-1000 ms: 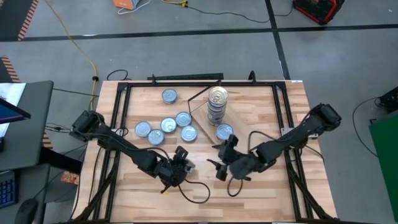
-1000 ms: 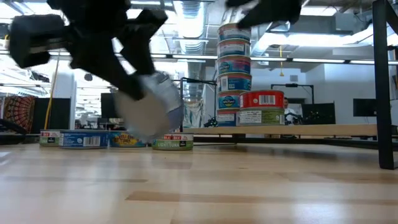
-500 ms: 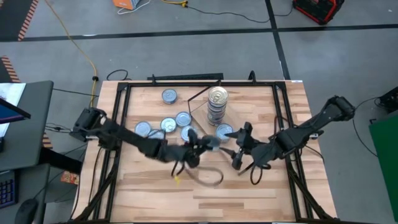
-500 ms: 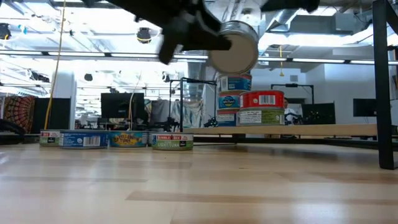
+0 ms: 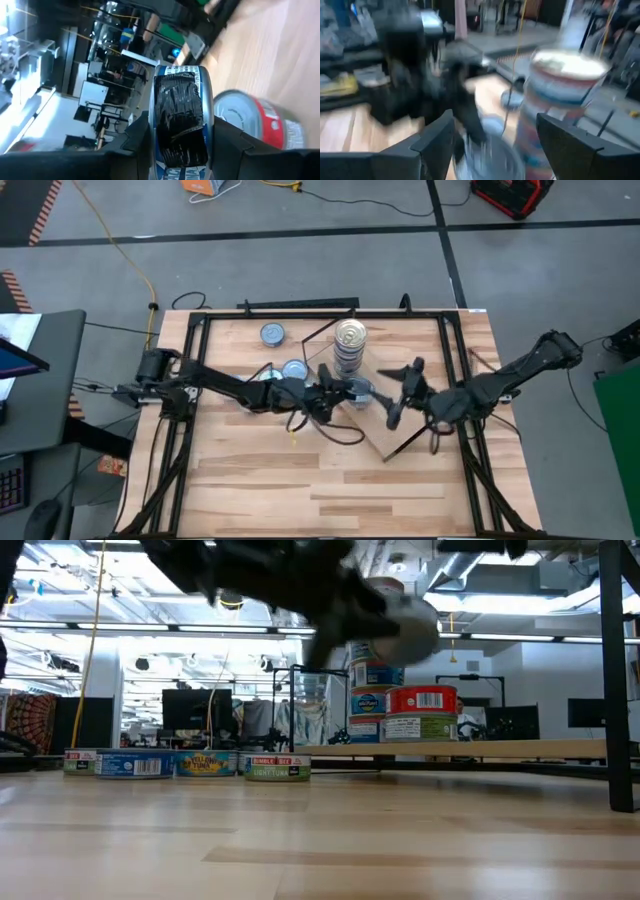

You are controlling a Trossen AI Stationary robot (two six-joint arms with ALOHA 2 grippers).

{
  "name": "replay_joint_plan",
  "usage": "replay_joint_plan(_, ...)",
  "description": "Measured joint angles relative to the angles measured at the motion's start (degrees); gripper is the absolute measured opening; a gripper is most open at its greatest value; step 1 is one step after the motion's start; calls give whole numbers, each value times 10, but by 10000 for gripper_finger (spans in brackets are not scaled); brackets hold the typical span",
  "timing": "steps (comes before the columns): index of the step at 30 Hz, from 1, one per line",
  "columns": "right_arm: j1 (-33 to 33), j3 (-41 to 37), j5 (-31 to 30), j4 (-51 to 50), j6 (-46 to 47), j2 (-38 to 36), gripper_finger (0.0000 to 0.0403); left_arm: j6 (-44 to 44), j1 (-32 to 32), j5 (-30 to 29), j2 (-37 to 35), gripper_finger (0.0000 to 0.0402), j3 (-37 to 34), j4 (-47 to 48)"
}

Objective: Stack canned seafood by type on shelf
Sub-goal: Stack the blue tuna can on top of the red tuna can on the shelf

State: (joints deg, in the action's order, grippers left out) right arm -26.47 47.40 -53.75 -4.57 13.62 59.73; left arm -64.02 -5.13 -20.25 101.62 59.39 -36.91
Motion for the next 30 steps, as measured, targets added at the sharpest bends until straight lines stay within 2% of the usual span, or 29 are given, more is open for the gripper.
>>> replay_joint_plan(2, 0, 1, -2, 12, -29, -18, 301, -22, 5, -5, 34, 140, 21, -2)
replay_joint_plan(5, 0, 1, -2, 17, -44, -34, 301, -45, 9, -68, 73, 140, 51, -1)
replay_joint_plan(8, -7, 0, -3, 21, -60, -43, 301, -61, 16, -80, 84, 140, 64, 2)
replay_joint_plan(15, -8, 0, -3, 28, -85, -52, 301, -73, 17, -63, 84, 142, 65, 10)
replay_joint_plan(19, -8, 0, -3, 38, -96, -52, 301, -50, 18, -11, 84, 154, 66, 40)
replay_joint_plan(30, -9, 0, -2, 38, -105, -51, 301, 1, 17, -5, 83, 162, 66, 65)
